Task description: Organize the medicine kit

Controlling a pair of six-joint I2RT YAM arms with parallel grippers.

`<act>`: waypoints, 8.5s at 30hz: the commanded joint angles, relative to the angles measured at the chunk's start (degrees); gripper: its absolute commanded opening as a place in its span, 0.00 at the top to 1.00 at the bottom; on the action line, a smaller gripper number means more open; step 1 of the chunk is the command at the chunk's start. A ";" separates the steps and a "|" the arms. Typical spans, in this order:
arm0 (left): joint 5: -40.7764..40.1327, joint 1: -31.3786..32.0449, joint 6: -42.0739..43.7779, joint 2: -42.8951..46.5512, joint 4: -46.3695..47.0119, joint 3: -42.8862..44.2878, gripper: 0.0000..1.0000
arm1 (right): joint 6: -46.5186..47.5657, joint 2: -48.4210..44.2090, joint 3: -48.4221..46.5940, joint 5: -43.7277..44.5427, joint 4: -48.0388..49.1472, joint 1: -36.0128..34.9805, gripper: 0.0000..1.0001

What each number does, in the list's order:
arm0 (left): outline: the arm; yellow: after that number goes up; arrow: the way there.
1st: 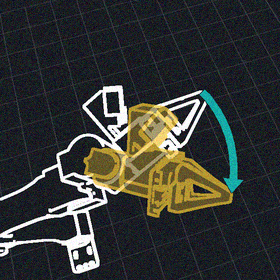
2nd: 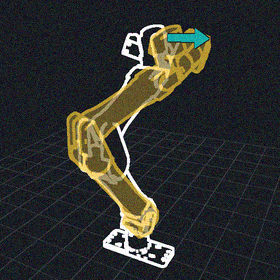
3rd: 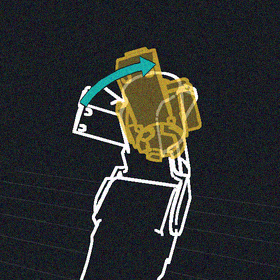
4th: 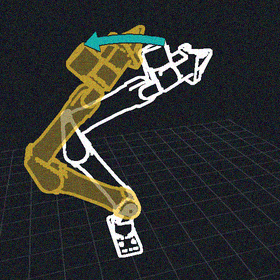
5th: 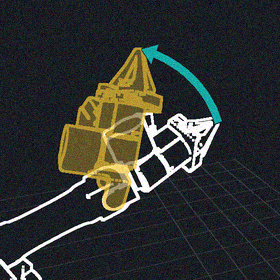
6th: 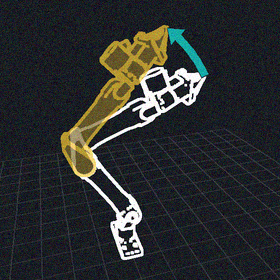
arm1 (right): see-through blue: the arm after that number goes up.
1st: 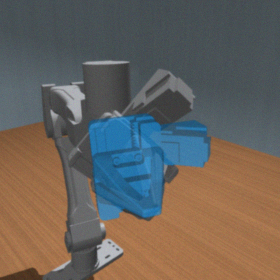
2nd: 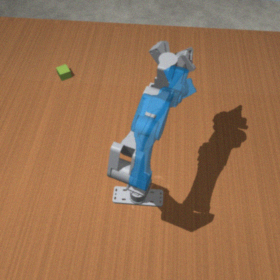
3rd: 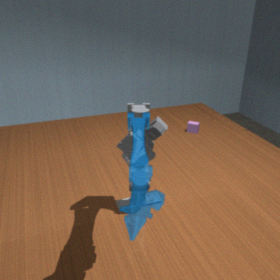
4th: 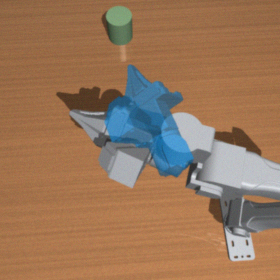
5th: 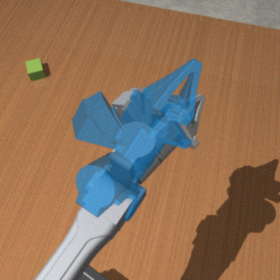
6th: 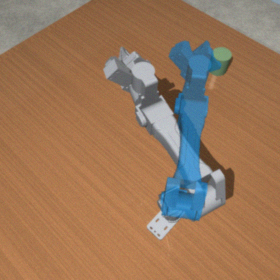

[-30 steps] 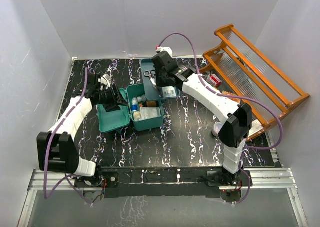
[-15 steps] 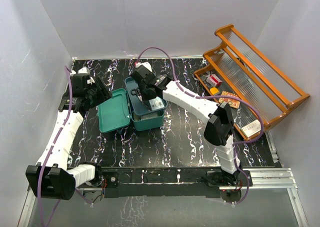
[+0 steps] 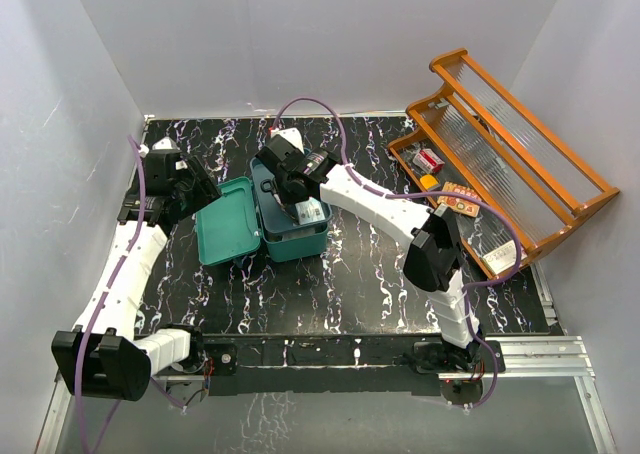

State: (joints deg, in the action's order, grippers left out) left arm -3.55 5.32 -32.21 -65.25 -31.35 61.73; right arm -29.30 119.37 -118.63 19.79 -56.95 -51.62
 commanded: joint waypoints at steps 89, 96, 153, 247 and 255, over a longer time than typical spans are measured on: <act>42.46 -25.68 -12.83 -0.47 32.42 -28.17 0.01 | -3.70 -26.32 32.72 -16.55 31.36 14.90 0.38; 47.69 -26.88 -16.09 -1.37 38.29 -29.36 0.01 | -5.14 -24.07 39.22 -28.85 39.47 19.47 0.37; 60.94 -7.56 -19.13 -7.19 26.65 -1.74 0.05 | -14.36 -34.10 54.13 -18.82 47.37 25.90 0.37; 41.03 1.56 11.46 -34.52 -0.97 14.30 0.26 | -35.49 -24.98 72.66 -43.09 94.12 23.95 0.10; 40.98 1.51 11.64 -34.24 -0.86 13.97 0.26 | -32.02 -27.38 69.92 -38.79 82.29 23.91 0.30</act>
State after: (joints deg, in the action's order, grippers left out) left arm 38.83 6.28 -22.06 -98.94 -29.08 75.77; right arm -63.18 95.15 -45.95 -21.76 29.76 -27.94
